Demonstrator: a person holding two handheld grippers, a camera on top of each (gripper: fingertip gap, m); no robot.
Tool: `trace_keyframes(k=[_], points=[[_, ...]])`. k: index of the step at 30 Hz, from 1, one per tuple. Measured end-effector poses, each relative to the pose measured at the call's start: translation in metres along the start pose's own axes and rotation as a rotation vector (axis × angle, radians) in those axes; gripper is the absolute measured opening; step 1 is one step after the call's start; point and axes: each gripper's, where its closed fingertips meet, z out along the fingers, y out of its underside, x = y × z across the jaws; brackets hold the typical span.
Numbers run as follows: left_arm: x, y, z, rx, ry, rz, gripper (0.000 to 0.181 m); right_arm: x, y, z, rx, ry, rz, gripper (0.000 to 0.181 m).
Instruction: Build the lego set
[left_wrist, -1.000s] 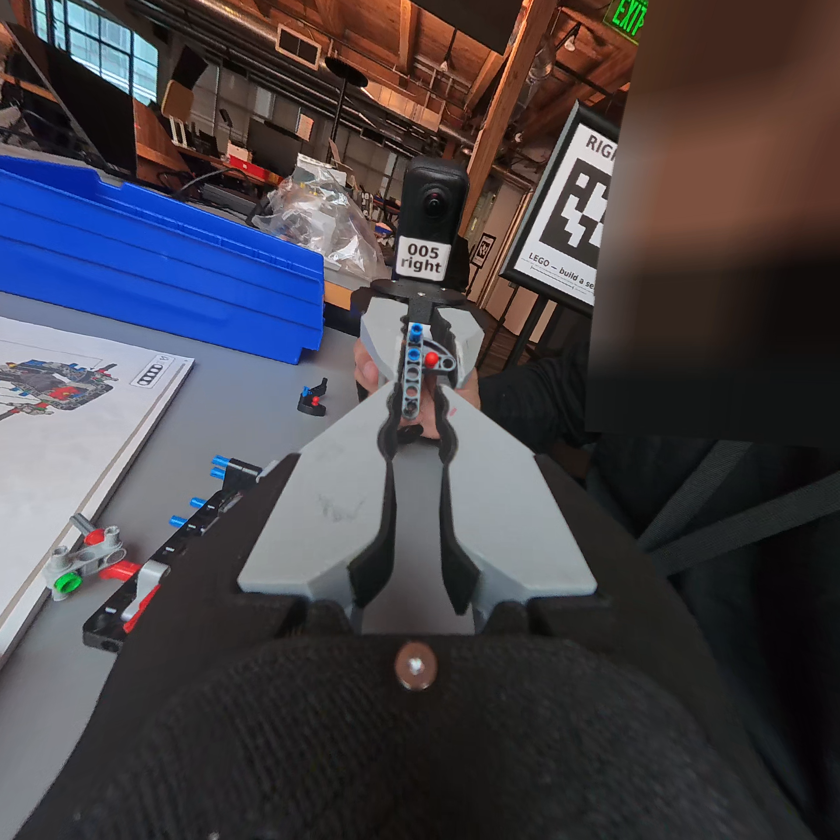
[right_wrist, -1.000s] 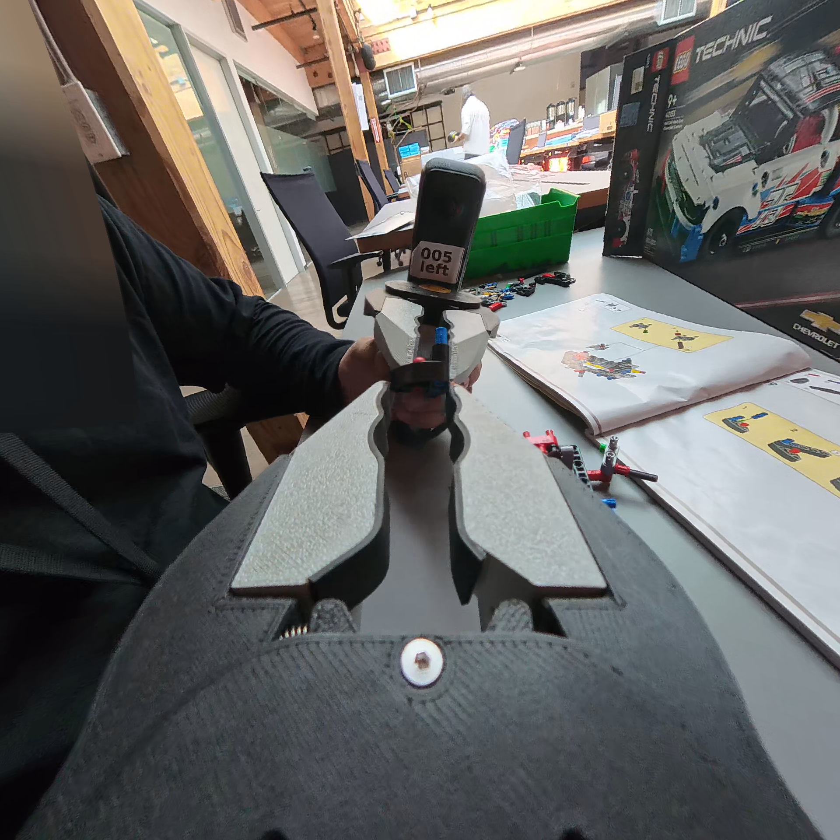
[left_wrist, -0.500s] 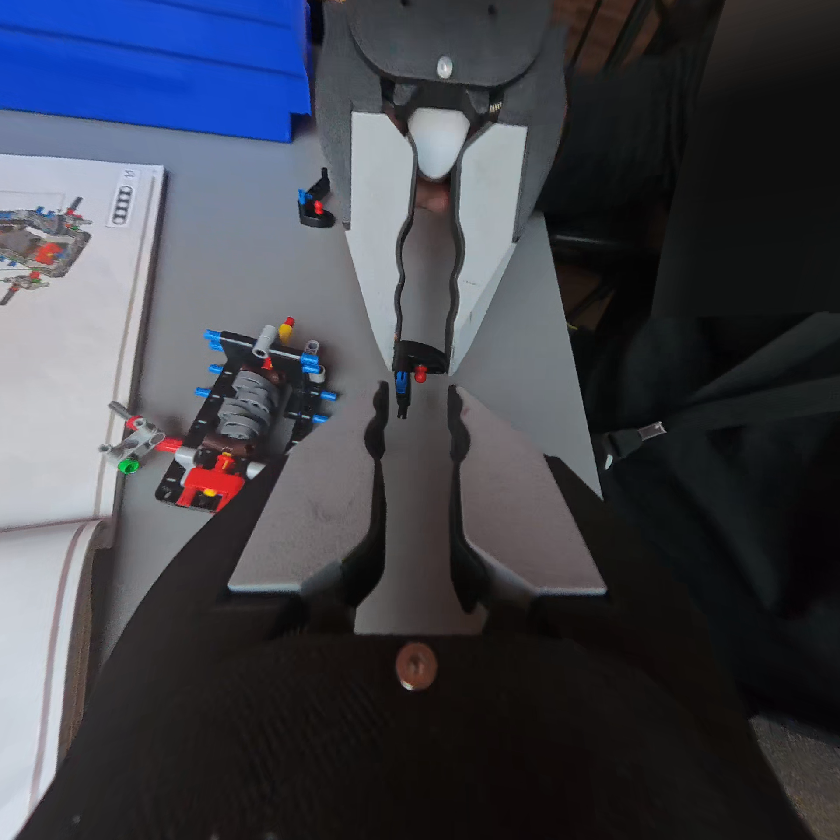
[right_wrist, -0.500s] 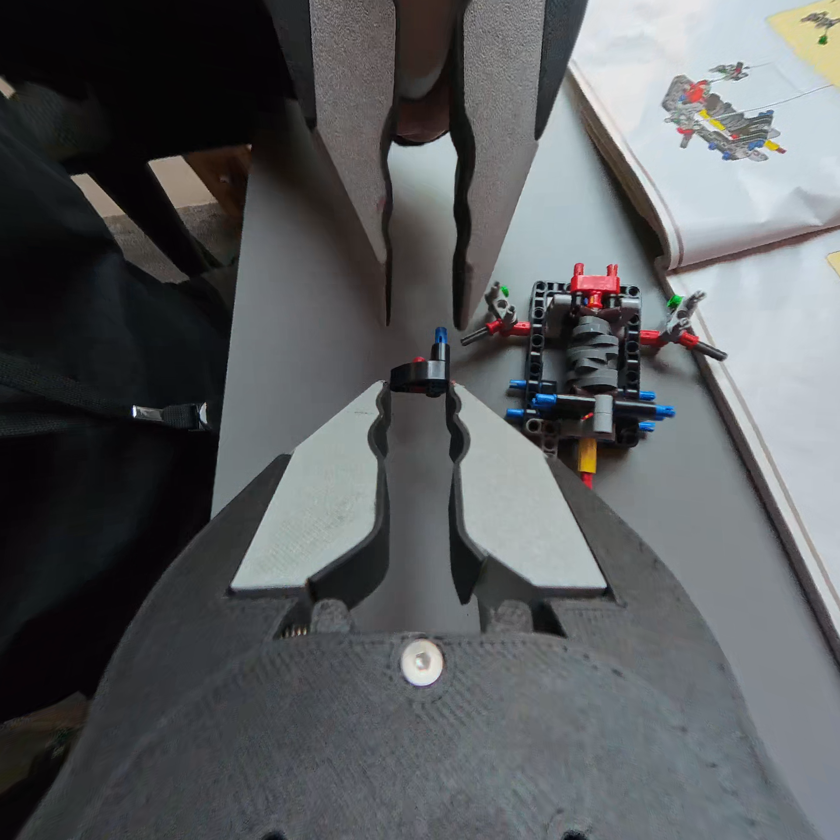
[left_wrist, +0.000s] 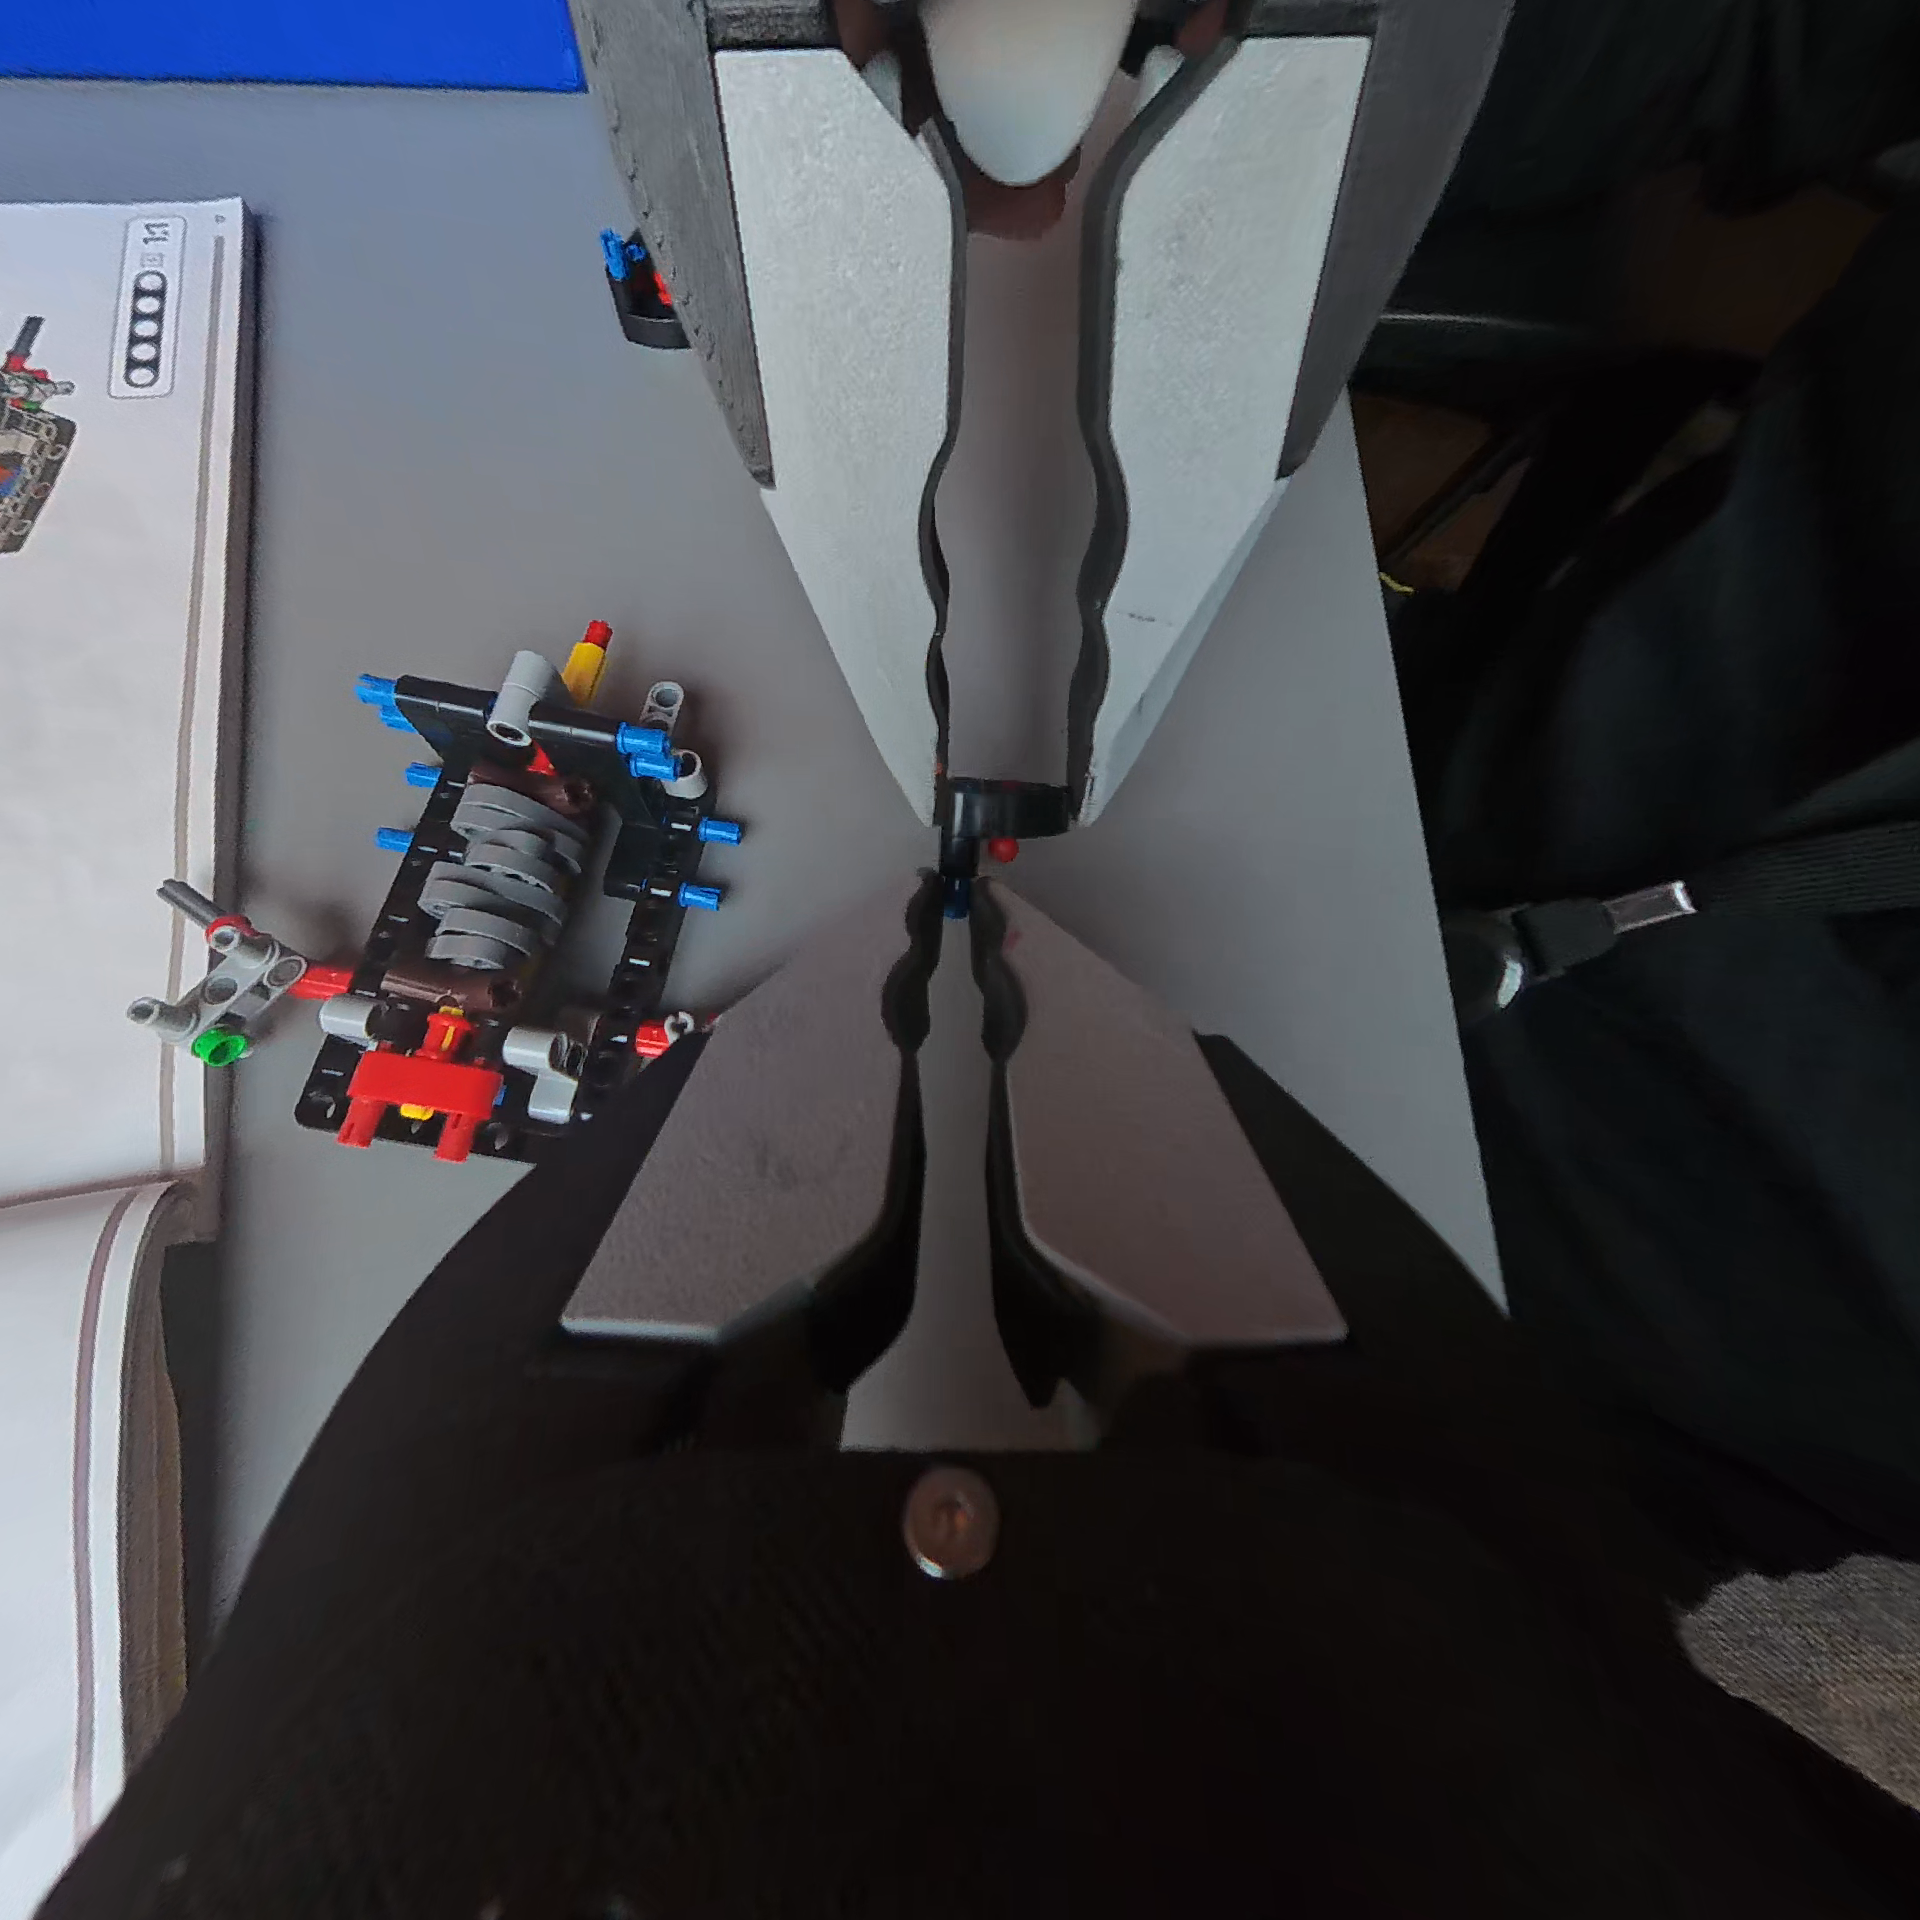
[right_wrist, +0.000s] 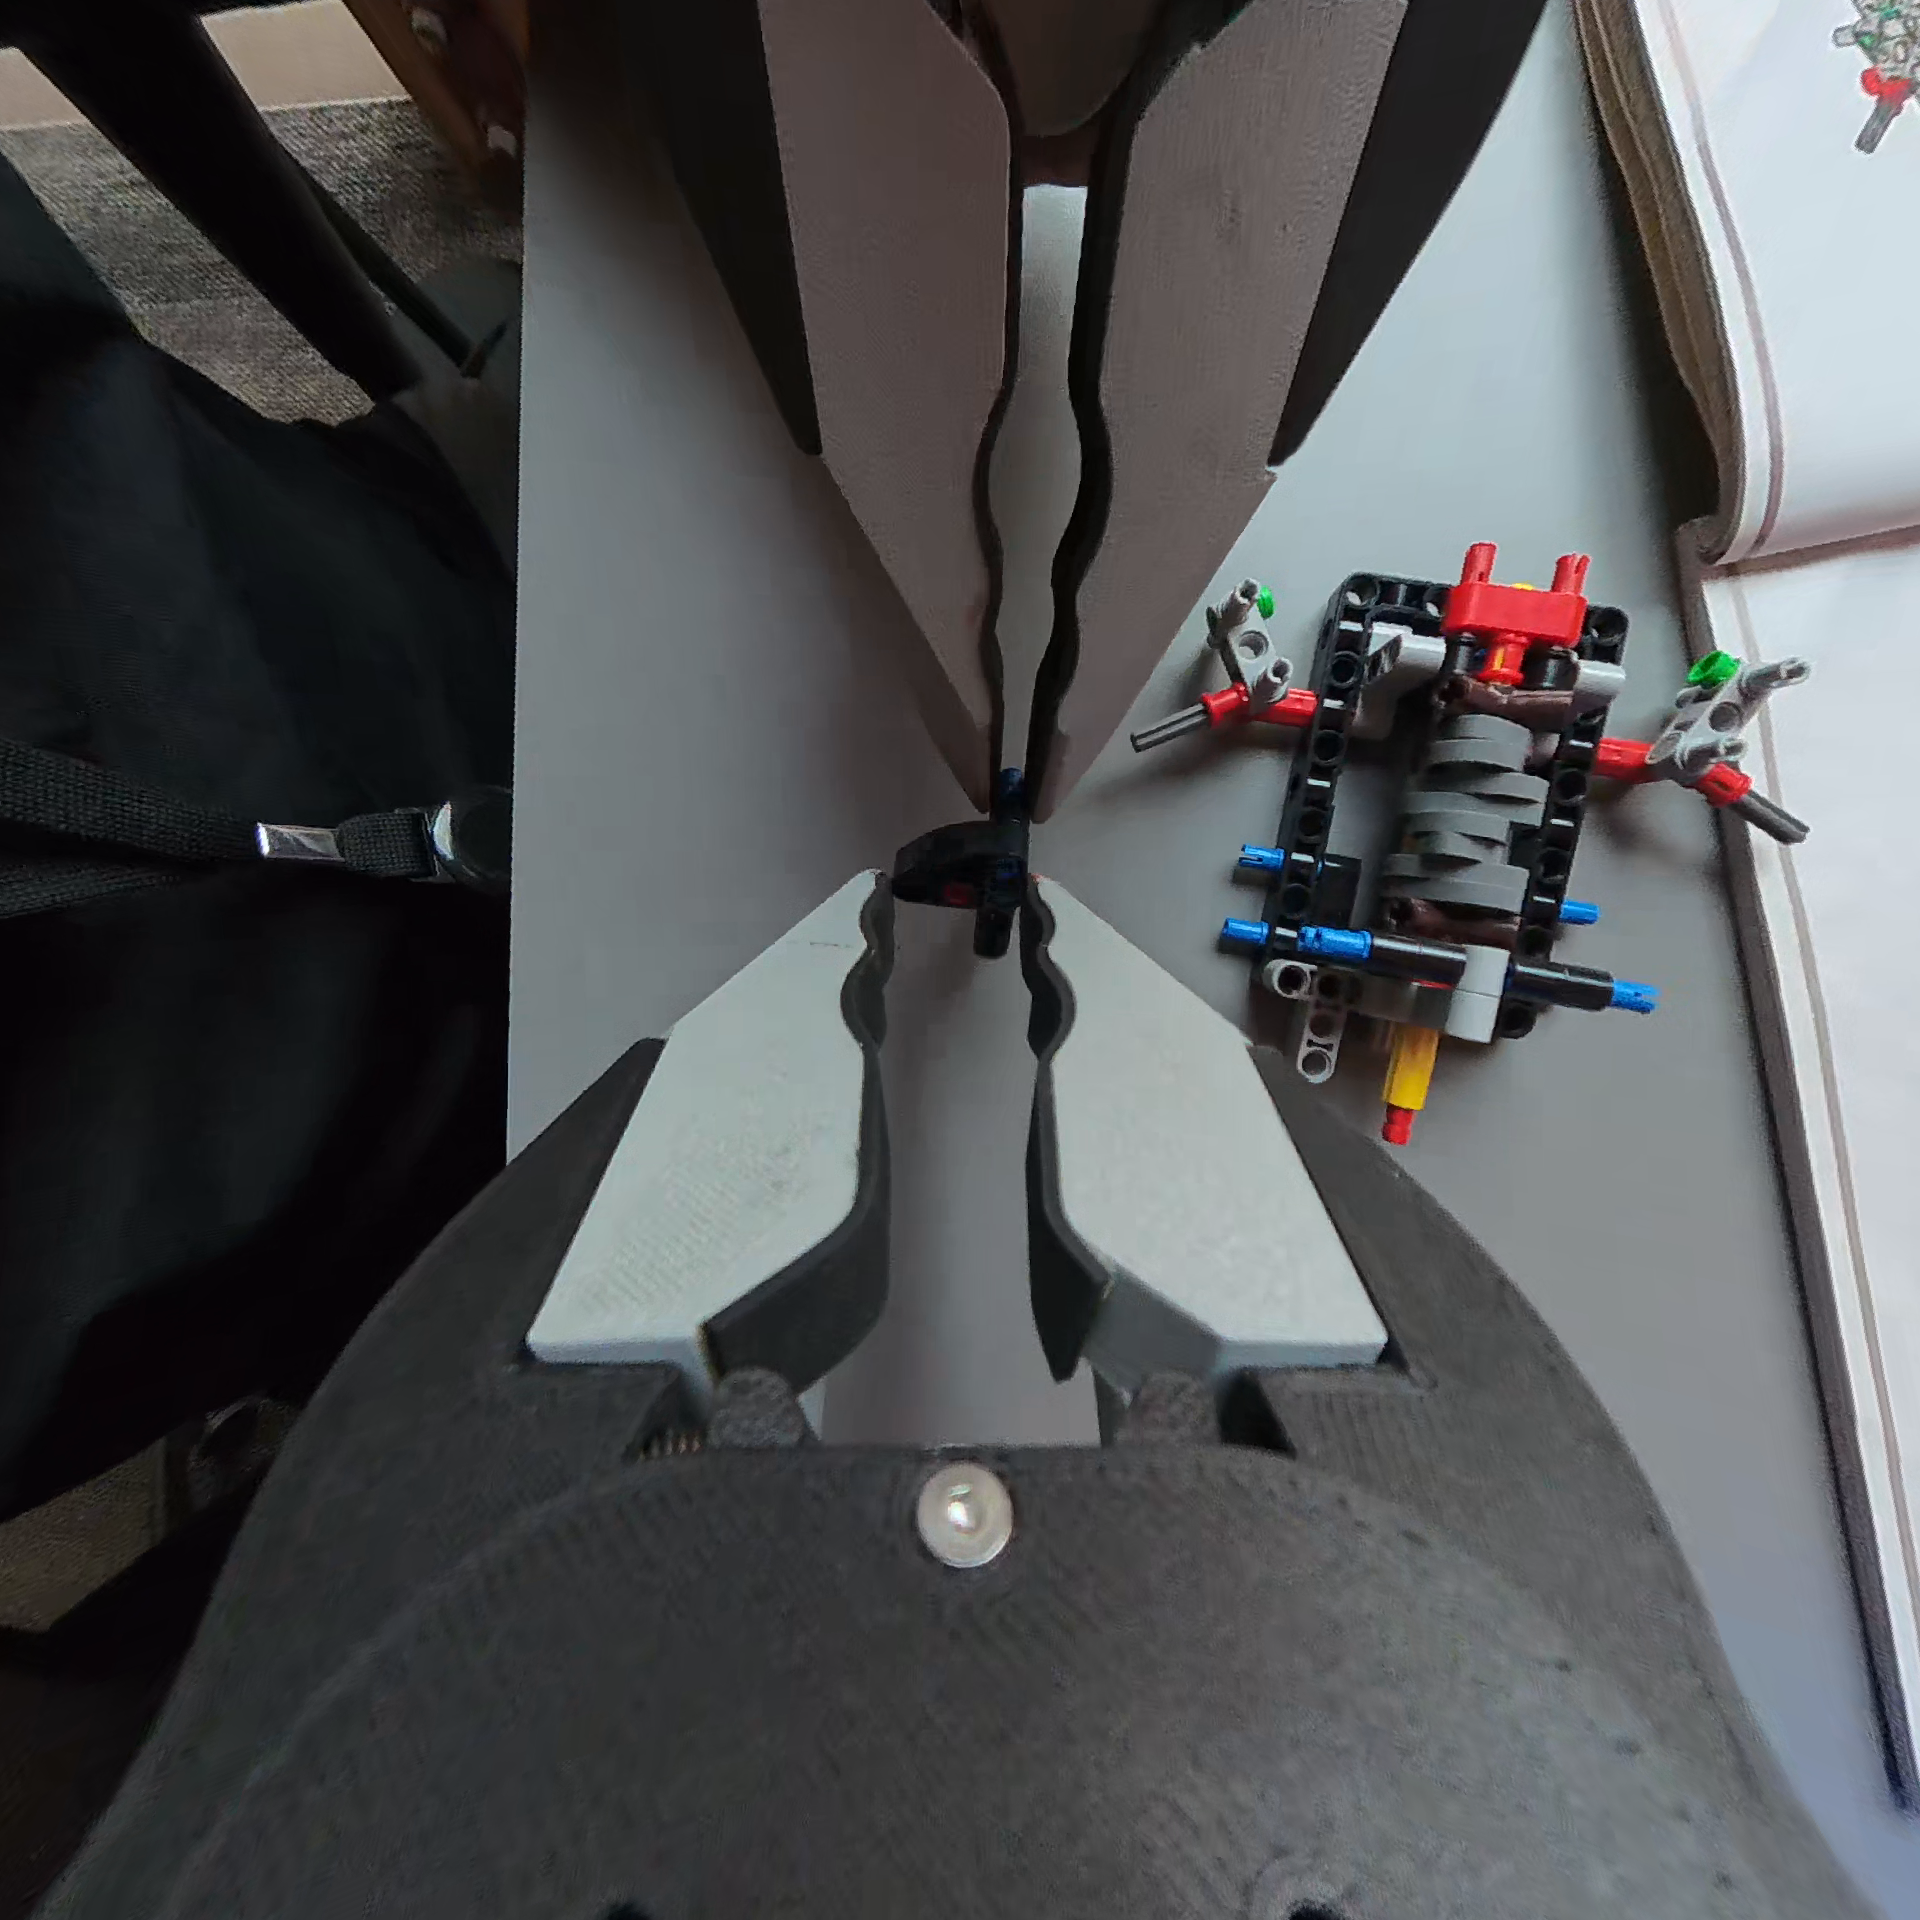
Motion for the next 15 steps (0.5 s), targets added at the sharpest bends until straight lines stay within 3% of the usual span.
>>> trace_keyframes(k=[6, 10, 15], points=[[-0.010, -0.017, -0.017, 0.219, 0.025, -0.068, 0.001, 0.005, 0.003, -0.005, 0.100, -0.001, -0.025, 0.030], [-0.019, -0.028, -0.032, 0.361, 0.069, -0.156, 0.001, 0.019, -0.003, -0.021, 0.207, 0.031, 0.018, 0.025], [-0.021, -0.036, -0.039, 0.437, 0.118, -0.218, 0.002, 0.030, -0.017, -0.030, 0.309, 0.058, 0.071, 0.019]])
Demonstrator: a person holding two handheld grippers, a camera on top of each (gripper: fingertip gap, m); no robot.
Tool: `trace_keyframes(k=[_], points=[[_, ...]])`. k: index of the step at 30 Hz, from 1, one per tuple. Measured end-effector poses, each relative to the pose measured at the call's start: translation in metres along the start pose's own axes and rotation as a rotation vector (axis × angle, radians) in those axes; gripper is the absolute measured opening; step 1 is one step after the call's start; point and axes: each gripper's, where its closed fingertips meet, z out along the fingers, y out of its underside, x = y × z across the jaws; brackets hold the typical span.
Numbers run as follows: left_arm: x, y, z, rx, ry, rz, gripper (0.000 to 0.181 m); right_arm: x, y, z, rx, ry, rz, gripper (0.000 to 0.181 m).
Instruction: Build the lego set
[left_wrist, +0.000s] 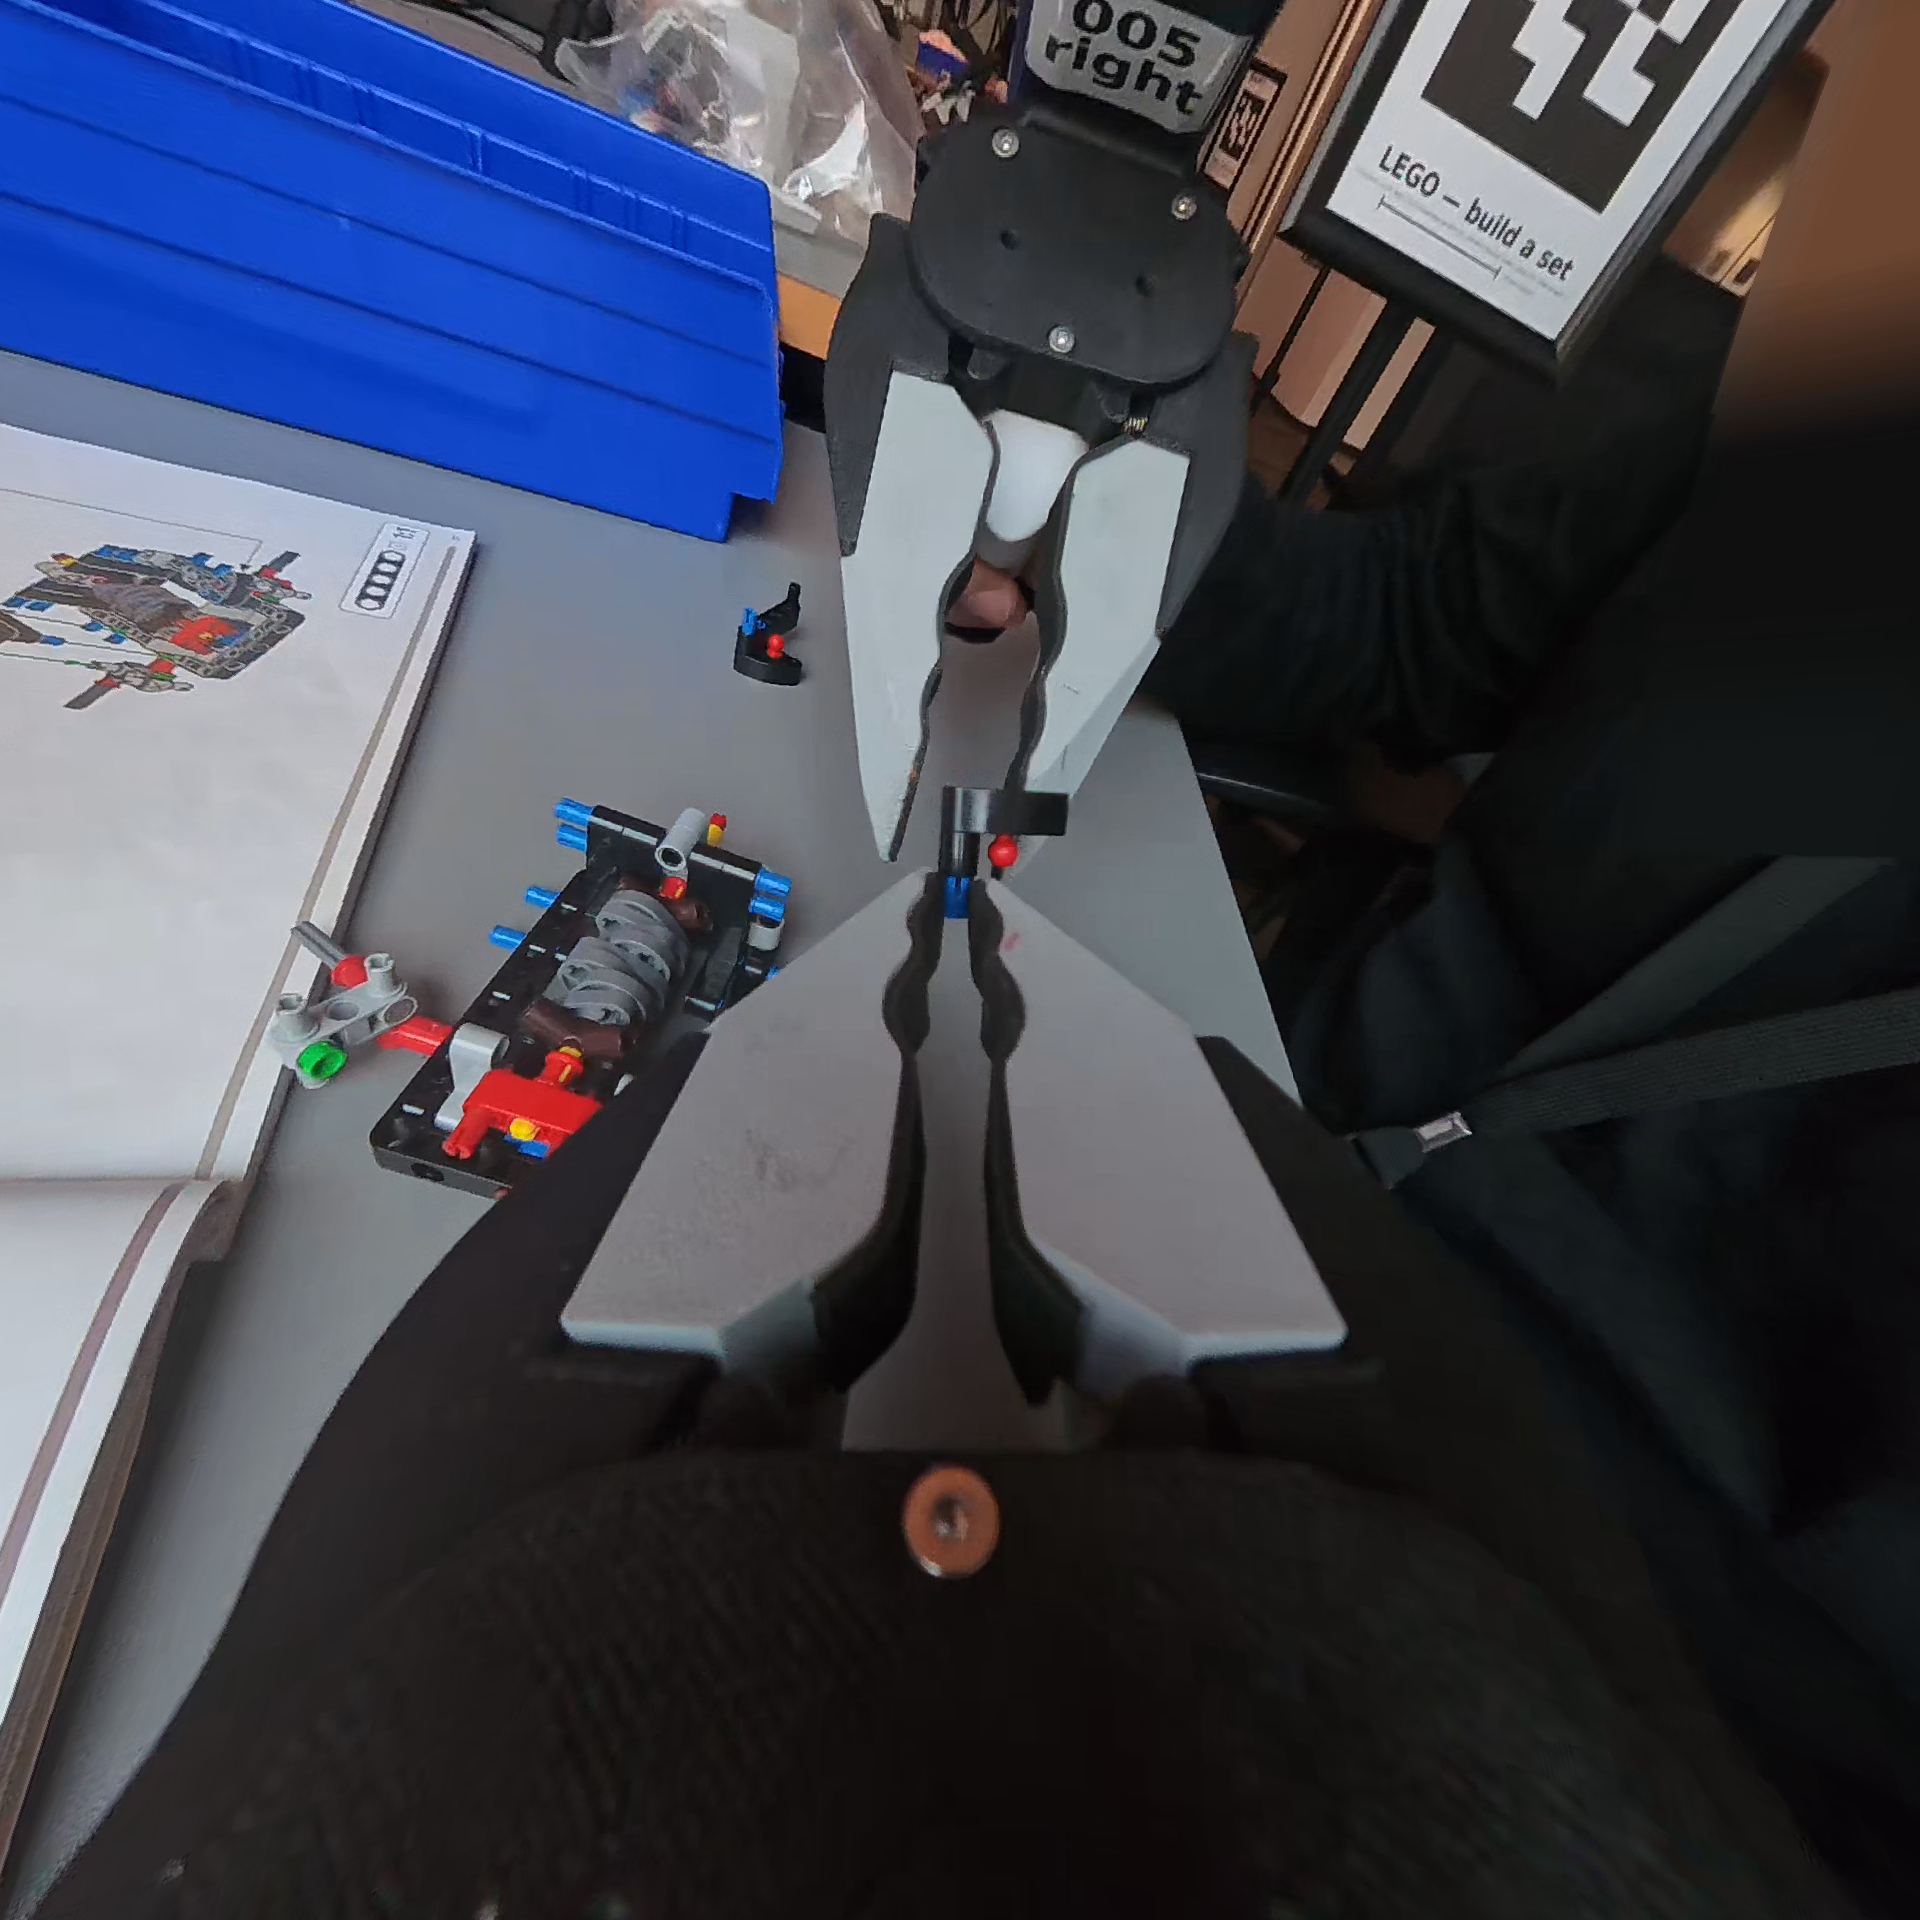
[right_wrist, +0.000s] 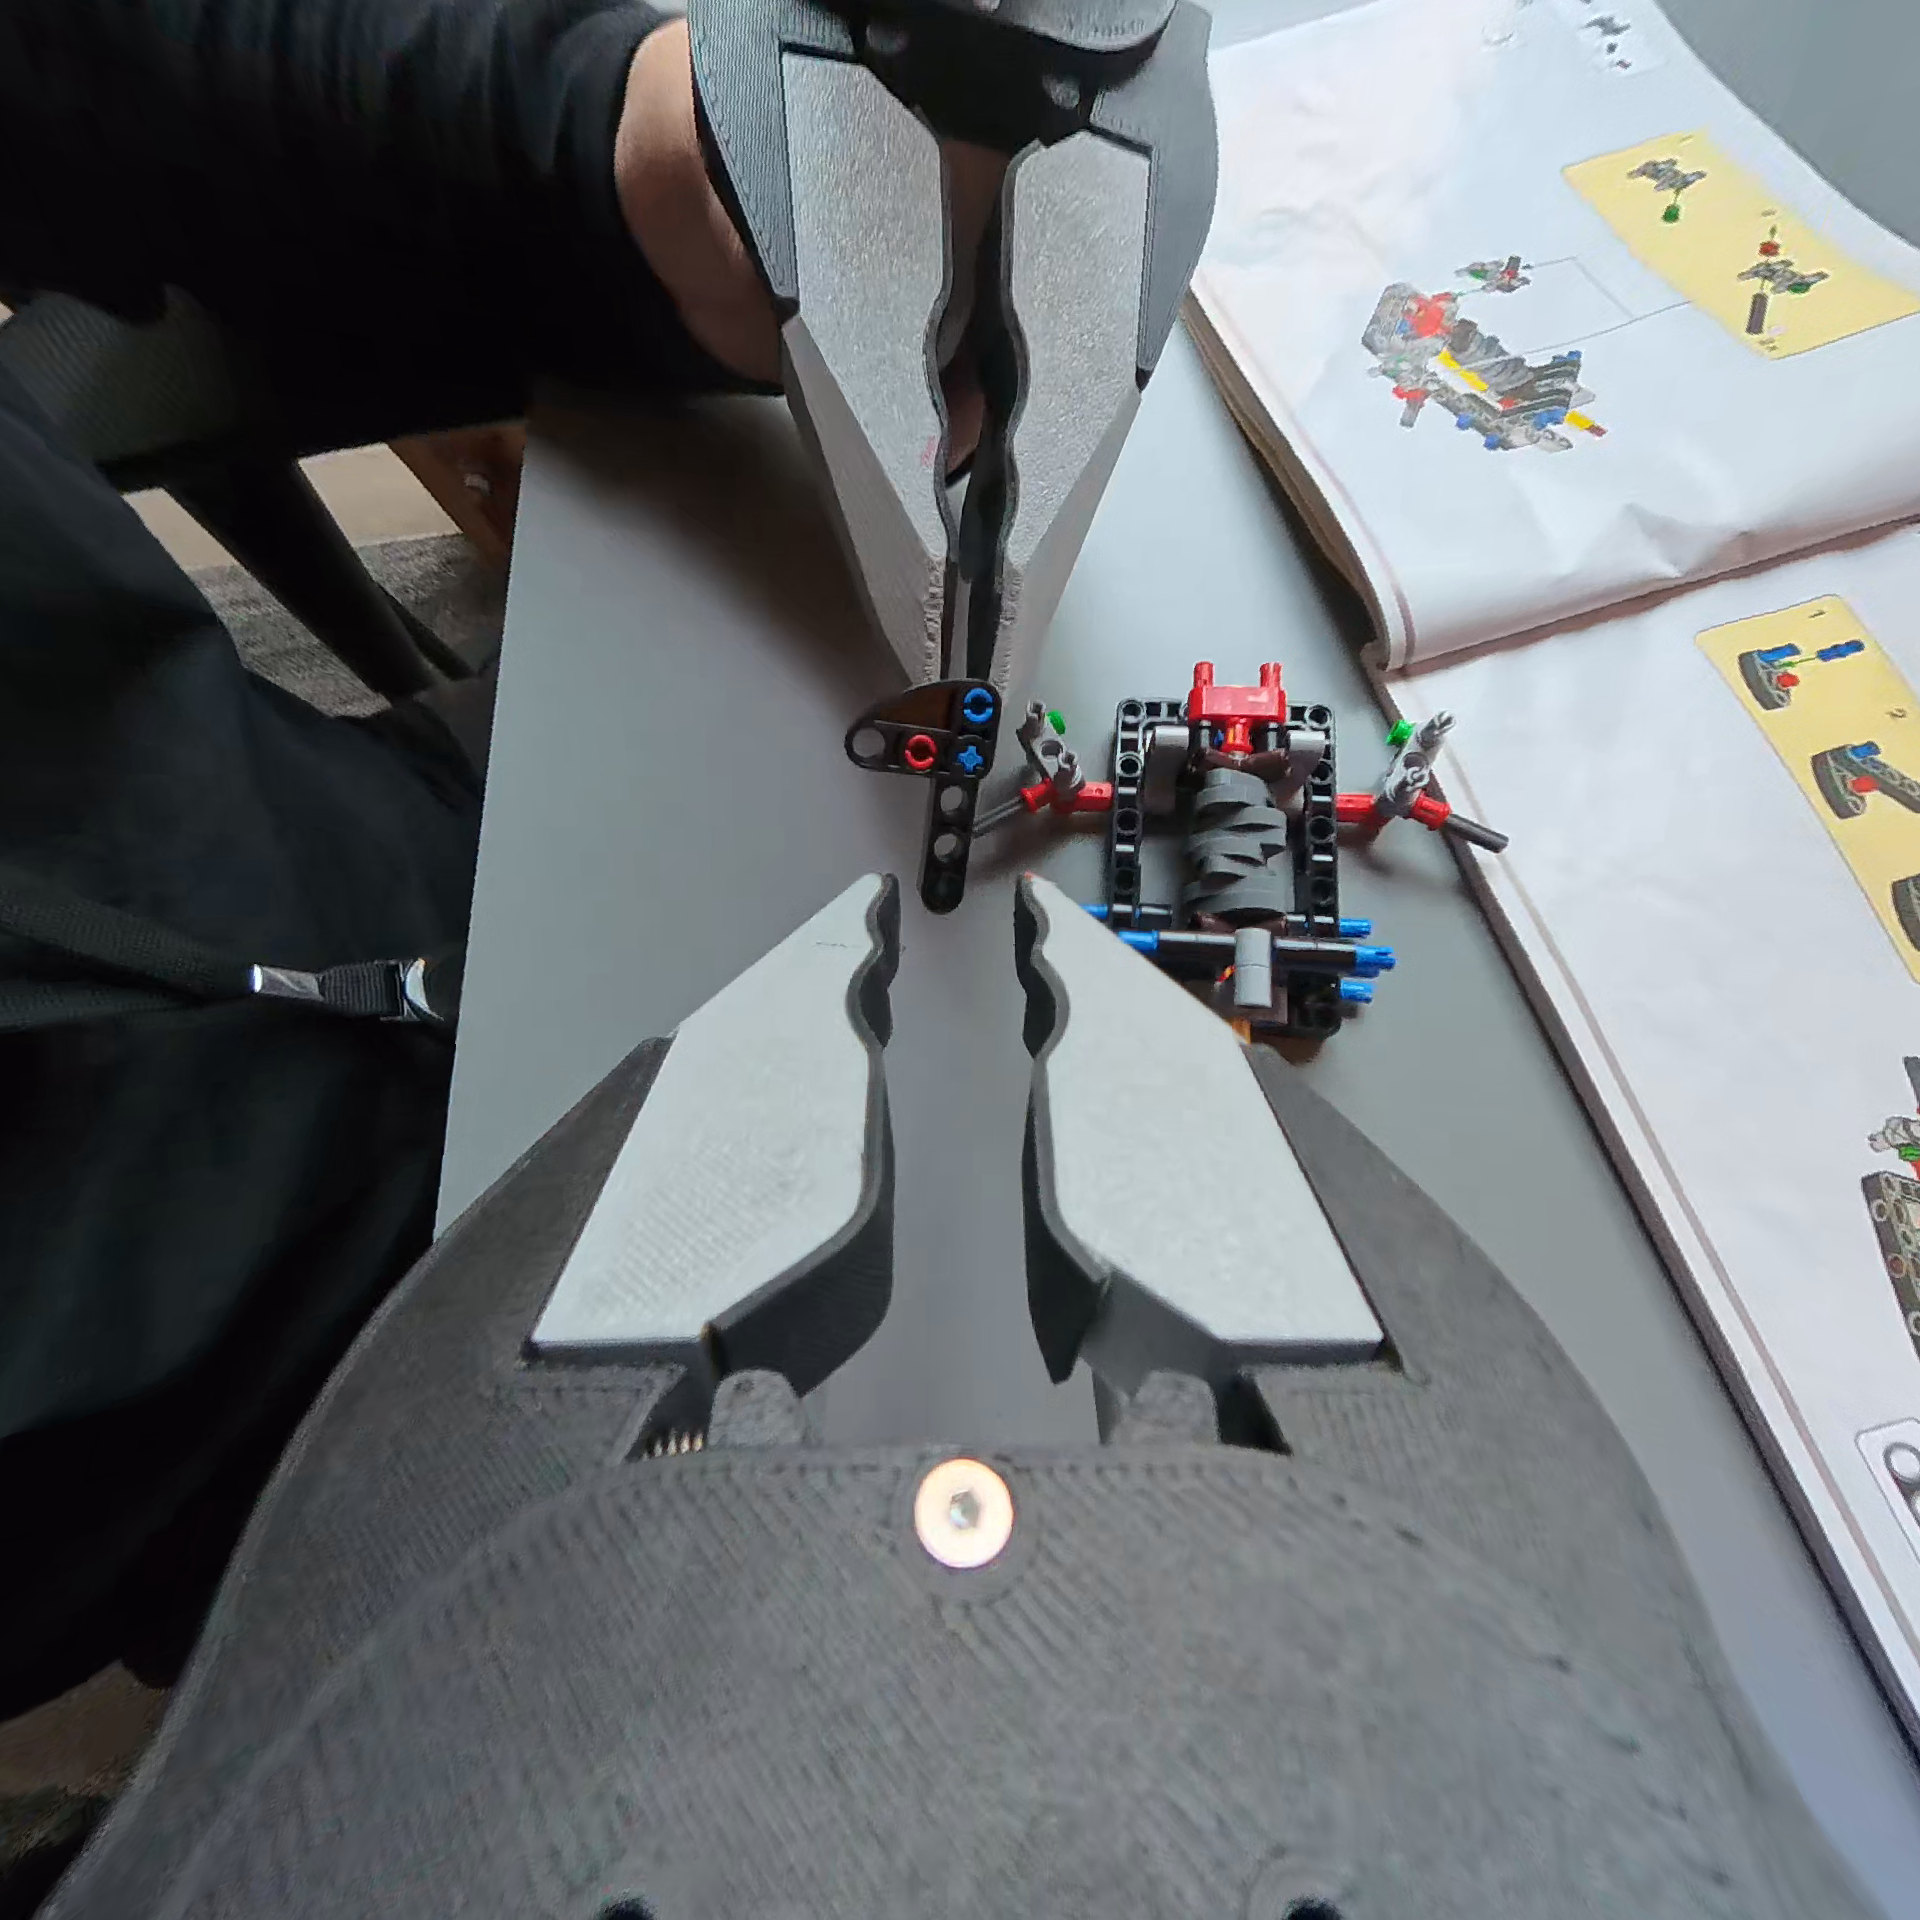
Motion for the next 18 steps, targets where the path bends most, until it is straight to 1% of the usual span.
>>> trace_keyframes(k=[2, 4, 9, 11, 13, 14, 16, 18], points=[[-0.002, 0.000, 0.000, 0.008, -0.005, -0.008, 0.001, -0.002, -0.005, 0.000, 0.036, -0.026, 0.008, 0.014], [-0.001, 0.000, 0.001, 0.013, -0.001, -0.014, 0.001, -0.001, -0.011, 0.001, 0.077, -0.046, 0.029, 0.005], [-0.002, 0.000, -0.001, 0.017, 0.005, -0.035, 0.001, 0.000, -0.017, 0.002, 0.132, -0.106, 0.088, 0.004], [-0.002, 0.004, -0.001, -0.017, 0.018, -0.058, 0.002, -0.001, -0.016, 0.003, 0.123, -0.135, 0.106, 0.004], [-0.008, 0.008, -0.004, -0.057, -0.021, -0.040, 0.002, 0.004, -0.014, 0.005, 0.099, -0.131, 0.117, 0.004], [-0.015, 0.010, -0.007, -0.079, -0.065, -0.023, 0.007, 0.008, -0.012, 0.007, 0.080, -0.128, 0.133, 0.004], [-0.027, 0.012, -0.015, -0.110, -0.137, 0.002, 0.013, 0.013, -0.011, 0.009, 0.053, -0.164, 0.198, 0.004], [-0.033, 0.012, -0.021, -0.114, -0.168, 0.013, 0.013, 0.020, -0.015, 0.009, 0.063, -0.210, 0.269, 0.004]])
